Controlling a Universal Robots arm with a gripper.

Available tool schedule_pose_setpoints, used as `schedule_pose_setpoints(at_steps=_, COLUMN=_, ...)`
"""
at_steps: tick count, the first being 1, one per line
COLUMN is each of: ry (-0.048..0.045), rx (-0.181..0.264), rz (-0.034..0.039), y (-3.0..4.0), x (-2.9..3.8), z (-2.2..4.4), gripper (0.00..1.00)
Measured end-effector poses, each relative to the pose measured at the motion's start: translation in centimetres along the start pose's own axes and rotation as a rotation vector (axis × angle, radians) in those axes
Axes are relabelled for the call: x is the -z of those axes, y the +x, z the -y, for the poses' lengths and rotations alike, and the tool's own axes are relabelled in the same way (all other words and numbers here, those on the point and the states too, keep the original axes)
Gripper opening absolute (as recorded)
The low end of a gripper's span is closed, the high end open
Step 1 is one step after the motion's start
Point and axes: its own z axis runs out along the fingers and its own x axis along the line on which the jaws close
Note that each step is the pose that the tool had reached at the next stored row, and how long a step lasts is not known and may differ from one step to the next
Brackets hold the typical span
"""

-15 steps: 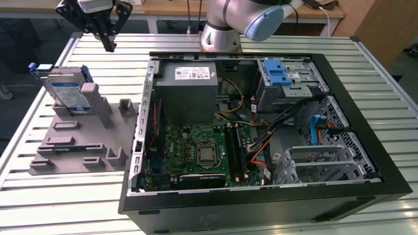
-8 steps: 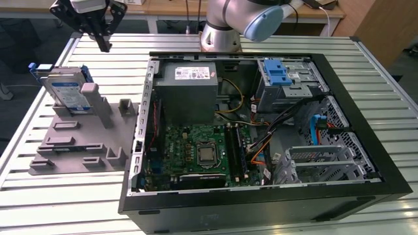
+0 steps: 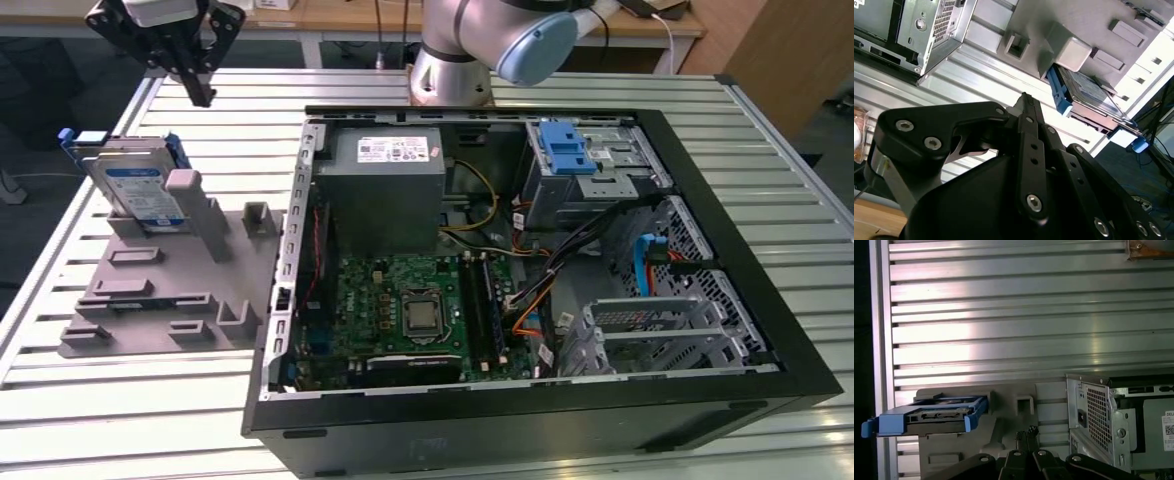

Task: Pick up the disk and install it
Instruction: 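Reach for the disk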

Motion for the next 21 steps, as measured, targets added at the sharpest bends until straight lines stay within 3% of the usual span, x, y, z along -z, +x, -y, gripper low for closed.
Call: schedule_pose_setpoints(at_steps=21, ry=0.0003, rx=0.0, rz=0.0, y=3.16, x=-0.1, z=0.25, gripper=0.11)
